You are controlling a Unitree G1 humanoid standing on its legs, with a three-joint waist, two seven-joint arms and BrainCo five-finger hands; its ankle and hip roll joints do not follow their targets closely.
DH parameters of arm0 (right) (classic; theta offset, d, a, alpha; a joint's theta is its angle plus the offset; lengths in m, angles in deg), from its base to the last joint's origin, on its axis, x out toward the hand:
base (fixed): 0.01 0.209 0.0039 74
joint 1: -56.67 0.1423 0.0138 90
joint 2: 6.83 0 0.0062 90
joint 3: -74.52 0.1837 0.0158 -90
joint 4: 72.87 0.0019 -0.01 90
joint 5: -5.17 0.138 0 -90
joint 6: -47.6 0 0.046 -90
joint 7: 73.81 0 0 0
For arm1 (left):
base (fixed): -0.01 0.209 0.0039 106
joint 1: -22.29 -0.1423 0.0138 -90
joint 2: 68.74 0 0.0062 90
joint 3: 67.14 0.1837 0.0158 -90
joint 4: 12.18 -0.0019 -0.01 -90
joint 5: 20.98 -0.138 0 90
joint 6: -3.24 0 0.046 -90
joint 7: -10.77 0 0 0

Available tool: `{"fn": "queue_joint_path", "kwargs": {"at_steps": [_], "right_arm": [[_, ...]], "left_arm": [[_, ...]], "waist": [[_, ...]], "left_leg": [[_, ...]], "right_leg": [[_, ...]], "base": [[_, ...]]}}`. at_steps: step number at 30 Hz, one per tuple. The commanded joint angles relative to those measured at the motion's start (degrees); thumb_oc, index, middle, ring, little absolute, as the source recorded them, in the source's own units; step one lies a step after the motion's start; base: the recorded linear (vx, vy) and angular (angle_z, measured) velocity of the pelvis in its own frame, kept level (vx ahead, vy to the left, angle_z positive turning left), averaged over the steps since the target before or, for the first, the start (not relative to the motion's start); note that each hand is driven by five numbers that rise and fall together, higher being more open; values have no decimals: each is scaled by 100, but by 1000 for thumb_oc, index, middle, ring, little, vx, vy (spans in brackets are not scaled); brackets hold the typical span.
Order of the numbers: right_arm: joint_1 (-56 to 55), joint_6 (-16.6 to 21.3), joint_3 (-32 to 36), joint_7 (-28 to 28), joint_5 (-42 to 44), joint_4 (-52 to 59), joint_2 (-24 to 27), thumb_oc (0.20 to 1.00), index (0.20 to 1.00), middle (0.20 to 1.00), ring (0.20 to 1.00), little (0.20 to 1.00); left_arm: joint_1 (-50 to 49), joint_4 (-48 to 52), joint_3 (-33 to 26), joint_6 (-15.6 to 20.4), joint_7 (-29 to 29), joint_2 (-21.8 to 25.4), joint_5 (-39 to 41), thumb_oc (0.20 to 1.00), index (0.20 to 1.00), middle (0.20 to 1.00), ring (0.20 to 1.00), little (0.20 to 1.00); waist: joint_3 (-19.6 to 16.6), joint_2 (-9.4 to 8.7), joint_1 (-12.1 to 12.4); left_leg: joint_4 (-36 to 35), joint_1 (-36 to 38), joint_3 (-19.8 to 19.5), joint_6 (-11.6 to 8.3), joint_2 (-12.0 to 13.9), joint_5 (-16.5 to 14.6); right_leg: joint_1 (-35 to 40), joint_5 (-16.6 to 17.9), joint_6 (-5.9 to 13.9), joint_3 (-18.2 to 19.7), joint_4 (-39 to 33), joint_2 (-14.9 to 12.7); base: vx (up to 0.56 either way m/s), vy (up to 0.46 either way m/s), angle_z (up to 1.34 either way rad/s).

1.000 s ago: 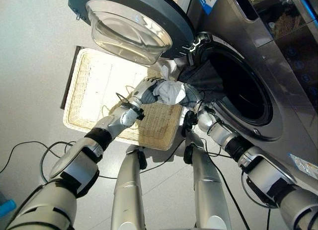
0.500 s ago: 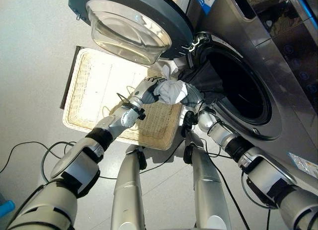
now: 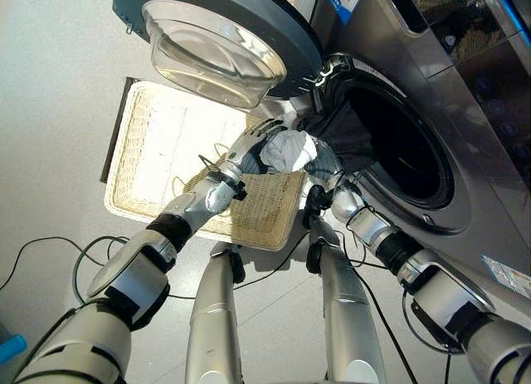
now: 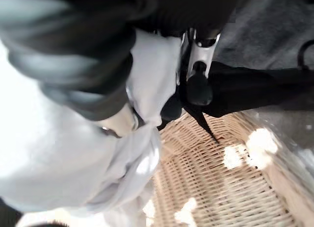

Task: Put the clothes into the washing machine.

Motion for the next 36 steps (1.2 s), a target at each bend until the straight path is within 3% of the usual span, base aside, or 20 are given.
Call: {"fn": "queue_joint_path", "kwargs": {"at_steps": [1, 12, 24, 31, 33, 36], "right_arm": [[136, 629, 170, -42, 454, 325, -90, 200, 200, 200, 200, 200], [-72, 1071, 545, 174, 1427, -408, -281, 200, 200, 200, 200, 200], [-417, 1719, 1413, 460, 3303, -1114, -493, 200, 200, 200, 200, 200], [-470, 2268, 2174, 568, 4892, -1183, -521, 200, 200, 200, 200, 200], [-413, 2322, 2307, 688, 5165, -1204, -514, 200, 200, 200, 200, 200], [-256, 2546, 2732, 1176, 6406, -1225, -468, 200, 200, 200, 200, 200]], "left_arm": [[62, 475, -133, 219, 296, -230, -32, 1000, 1000, 1000, 1000, 1000], [-79, 218, -462, 185, 915, -294, 402, 1000, 1000, 1000, 1000, 1000], [-438, 187, -1301, 444, 2307, -499, 1261, 1000, 1000, 1000, 1000, 1000], [-809, 371, -1720, 655, 3034, -674, 1570, 1000, 1000, 1000, 1000, 1000], [-843, 377, -1748, 692, 3062, -693, 1561, 1000, 1000, 1000, 1000, 1000], [-976, 434, -1798, 758, 2904, -707, 1685, 1000, 1000, 1000, 1000, 1000]], "waist": [[-111, 268, 68], [-111, 329, -13], [-111, 436, -21], [-111, 464, 81], [-111, 473, 106], [-111, 490, 187]], "left_leg": [[-501, 58, 222, -305, -237, 230], [-576, 181, 325, -308, -242, 240], [-636, 247, 346, -306, -275, 237], [-580, 275, 277, -297, -305, 156], [-573, 236, 261, -286, -309, 174], [-543, 269, 215, -283, -343, 114]], "right_leg": [[16, -792, 717, -59, 733, 135], [110, -792, 683, 17, 639, 223], [150, -877, 622, 24, 680, 266], [188, -983, 619, -72, 816, 203], [152, -958, 613, -84, 827, 193], [197, -1014, 624, -145, 887, 153]], "base": [[10, 37, -6], [6, 37, -7], [10, 26, -4], [7, -13, 0], [5, -48, 0], [25, -52, 1]]}}
